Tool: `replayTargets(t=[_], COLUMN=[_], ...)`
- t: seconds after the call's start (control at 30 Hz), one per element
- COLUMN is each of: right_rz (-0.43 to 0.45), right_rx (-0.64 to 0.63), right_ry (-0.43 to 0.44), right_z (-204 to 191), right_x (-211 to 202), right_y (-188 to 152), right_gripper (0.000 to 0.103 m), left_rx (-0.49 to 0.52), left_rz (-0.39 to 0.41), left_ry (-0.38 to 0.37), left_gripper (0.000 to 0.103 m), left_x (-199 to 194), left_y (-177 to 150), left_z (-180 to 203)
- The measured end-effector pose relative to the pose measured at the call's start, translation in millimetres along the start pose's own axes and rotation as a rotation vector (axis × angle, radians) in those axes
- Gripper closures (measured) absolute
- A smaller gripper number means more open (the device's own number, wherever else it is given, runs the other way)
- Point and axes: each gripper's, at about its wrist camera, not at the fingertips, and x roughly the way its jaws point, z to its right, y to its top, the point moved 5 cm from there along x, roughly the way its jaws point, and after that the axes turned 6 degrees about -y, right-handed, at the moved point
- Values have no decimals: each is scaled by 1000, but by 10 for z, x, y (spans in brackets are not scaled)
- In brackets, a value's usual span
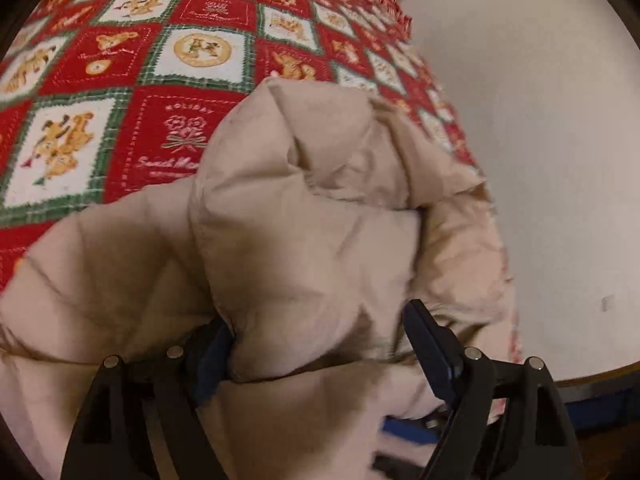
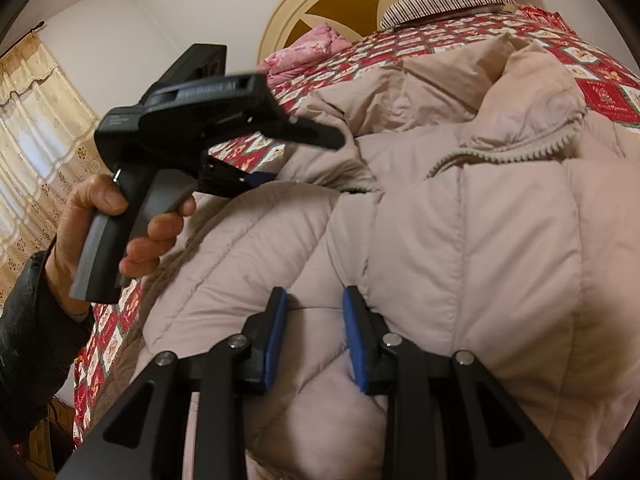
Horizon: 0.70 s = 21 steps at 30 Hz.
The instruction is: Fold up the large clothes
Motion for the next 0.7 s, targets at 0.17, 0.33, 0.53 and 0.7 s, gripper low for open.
replayTargets(t=[0.17, 0.33, 0.53, 0.7], right_rz=[2, 2, 2, 25], right_rx=[4, 4, 0, -7], right_ry=[5, 6, 4, 6], right_z=[4, 7, 5, -26], right_x=[8, 7, 4, -75], right_y=[-3, -5, -6, 5], right_gripper=[72, 72, 72, 65], left_rx=[17, 61, 20, -63], left_rz=[44, 15, -29, 58], left_ry=[-77, -11, 190, 95], left_gripper=[78, 83, 83, 83], left_x=[-180, -292, -279, -608], left_y=[45, -72, -389, -360], left_z=[234, 429, -70, -140])
